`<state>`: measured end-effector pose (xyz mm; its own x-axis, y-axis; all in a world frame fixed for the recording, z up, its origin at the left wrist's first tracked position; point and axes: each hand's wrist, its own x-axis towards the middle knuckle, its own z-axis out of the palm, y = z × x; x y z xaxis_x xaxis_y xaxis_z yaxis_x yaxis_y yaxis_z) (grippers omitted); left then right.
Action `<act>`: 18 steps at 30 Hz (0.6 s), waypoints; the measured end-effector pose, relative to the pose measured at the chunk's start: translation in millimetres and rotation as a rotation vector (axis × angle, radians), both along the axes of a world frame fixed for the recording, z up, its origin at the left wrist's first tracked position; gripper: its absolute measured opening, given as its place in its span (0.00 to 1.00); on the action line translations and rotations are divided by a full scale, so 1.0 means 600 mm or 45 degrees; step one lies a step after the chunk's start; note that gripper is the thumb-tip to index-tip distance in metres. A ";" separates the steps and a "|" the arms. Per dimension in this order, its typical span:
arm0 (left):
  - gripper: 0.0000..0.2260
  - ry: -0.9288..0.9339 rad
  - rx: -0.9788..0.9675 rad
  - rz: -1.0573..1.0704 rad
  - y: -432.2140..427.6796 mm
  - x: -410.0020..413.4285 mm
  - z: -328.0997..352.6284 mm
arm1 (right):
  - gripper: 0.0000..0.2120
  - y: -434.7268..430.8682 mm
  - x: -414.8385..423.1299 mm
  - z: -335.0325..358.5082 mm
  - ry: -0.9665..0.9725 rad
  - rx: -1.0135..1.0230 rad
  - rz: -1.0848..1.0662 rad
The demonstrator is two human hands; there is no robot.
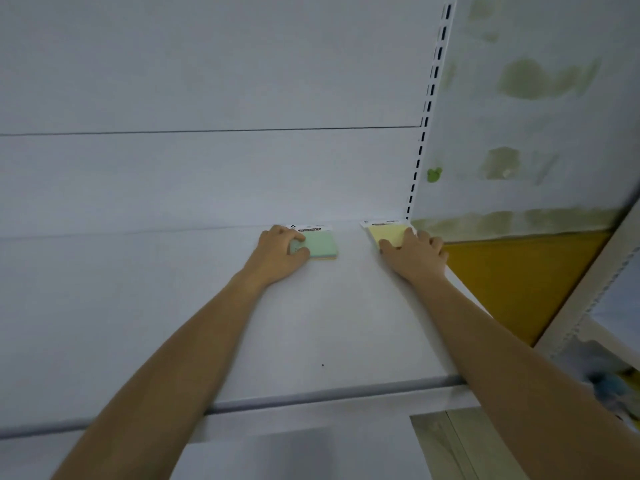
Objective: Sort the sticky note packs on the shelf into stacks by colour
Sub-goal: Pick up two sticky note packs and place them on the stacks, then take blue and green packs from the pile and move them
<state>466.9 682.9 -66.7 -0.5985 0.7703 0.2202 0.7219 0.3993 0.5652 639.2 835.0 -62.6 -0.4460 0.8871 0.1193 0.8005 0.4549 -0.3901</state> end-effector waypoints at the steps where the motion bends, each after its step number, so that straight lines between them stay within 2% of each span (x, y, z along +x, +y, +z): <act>1: 0.16 0.010 0.018 0.007 -0.002 0.002 0.002 | 0.30 -0.002 0.002 0.001 0.035 0.035 0.009; 4: 0.17 0.149 0.001 0.029 -0.019 -0.001 0.020 | 0.29 -0.019 0.002 0.015 0.154 0.254 0.141; 7: 0.19 0.391 -0.109 0.076 -0.063 -0.032 0.053 | 0.27 -0.059 -0.026 0.036 0.168 0.470 0.496; 11: 0.20 0.589 -0.257 0.180 -0.179 -0.084 0.081 | 0.23 -0.155 -0.109 0.063 0.058 0.486 0.829; 18: 0.20 0.590 -0.314 0.514 -0.530 -0.191 0.089 | 0.23 -0.441 -0.305 0.074 0.021 0.430 1.188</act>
